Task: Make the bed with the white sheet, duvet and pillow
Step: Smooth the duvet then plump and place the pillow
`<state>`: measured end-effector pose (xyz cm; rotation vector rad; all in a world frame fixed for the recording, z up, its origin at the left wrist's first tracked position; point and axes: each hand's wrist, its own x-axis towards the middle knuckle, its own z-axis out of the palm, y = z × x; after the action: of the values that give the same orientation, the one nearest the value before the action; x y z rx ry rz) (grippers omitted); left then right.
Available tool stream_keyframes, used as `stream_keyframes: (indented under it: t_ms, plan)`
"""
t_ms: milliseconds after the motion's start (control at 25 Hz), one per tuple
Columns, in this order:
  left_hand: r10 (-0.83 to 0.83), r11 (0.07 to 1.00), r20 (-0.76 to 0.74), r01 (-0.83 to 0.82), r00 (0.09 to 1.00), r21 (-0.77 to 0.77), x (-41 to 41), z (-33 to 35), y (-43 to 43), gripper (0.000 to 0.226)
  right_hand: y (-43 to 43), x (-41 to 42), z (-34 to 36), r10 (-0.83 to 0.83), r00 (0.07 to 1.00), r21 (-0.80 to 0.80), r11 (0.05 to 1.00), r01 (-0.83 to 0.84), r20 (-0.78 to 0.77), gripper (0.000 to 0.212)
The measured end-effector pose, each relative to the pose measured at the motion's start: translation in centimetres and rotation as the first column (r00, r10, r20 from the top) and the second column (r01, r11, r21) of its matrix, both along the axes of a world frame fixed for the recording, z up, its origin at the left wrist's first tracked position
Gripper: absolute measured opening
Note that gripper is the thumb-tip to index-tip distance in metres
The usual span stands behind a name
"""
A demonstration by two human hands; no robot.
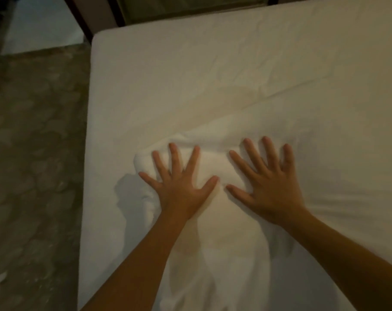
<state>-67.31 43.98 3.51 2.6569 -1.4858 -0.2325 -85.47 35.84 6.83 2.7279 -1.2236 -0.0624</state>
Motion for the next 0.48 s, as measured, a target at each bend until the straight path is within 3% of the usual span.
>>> stream_keyframes:
  t_ms: [200, 360, 480]
  plan:
    - [0.065, 0.989, 0.031, -0.060, 0.997, -0.133, -0.4, -1.4, -1.1, 0.082, -0.1, 1.2, -0.4, 0.021, 1.000, -0.001, 1.000, -0.021, 0.020, 0.067]
    - [0.114, 0.977, 0.043, -0.104, 0.993, -0.184, 0.5, -1.6, -3.6, 0.071, -4.3, 5.1, -1.2, 0.226, 0.974, 0.008, 0.974, -0.226, 0.011, 0.057]
    - [0.132, 0.983, 0.070, -0.122, 0.989, -0.135, 0.7, -2.3, -3.5, 0.071, -9.0, 3.1, -0.7, -0.005, 0.999, -0.012, 1.000, 0.004, -0.032, 0.066]
